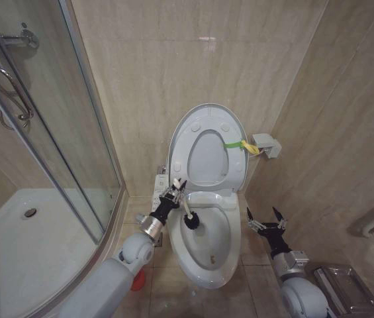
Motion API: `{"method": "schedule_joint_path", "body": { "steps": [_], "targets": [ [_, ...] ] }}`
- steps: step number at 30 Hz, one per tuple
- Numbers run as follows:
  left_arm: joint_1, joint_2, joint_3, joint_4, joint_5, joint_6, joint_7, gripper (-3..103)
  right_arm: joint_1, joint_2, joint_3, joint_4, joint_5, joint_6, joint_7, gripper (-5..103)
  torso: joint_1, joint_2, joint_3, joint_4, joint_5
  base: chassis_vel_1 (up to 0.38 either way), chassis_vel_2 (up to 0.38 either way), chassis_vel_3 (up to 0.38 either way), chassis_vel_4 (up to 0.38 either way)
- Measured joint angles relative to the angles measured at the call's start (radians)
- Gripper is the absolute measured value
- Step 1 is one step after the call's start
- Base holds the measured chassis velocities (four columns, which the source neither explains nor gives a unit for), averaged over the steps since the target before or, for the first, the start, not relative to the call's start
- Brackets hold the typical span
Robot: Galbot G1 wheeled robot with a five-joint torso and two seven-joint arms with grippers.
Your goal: Open the toilet lid, clean the toilet bowl with a toilet brush, close the toilet lid, and flush.
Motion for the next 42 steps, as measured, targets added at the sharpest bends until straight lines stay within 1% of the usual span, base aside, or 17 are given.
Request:
{"method": "schedule_joint_path", "body": {
  "steps": [8,16,21,42],
  "targets": [
    [0.015,-0.029,0.042,0.073,0.058,-0.022,-0.012,26,0.000,0.000,0.000,0.000,0.000,0.000,0.000,100,0.000,0.000,0.000,0.0000,-0.0001,0.000,0.000,0.000,0.000],
    [0.019,-0.035,0.084,0.127,0.096,-0.030,-0.024,26,0.000,0.000,0.000,0.000,0.000,0.000,0.000,100,0.000,0.000,0.000,0.0000,-0.0002,0.000,0.000,0.000,0.000],
    [0.016,-0.039,0.093,0.146,0.097,-0.031,-0.025,26,0.000,0.000,0.000,0.000,0.000,0.000,0.000,100,0.000,0.000,0.000,0.0001,-0.0002,0.000,0.000,0.000,0.000],
    [0.037,-0.047,0.087,0.149,0.102,-0.033,-0.021,26,0.000,0.000,0.000,0.000,0.000,0.000,0.000,100,-0.001,0.000,0.000,-0.0002,-0.0002,0.023,-0.022,-0.028,0.021]
  ]
}}
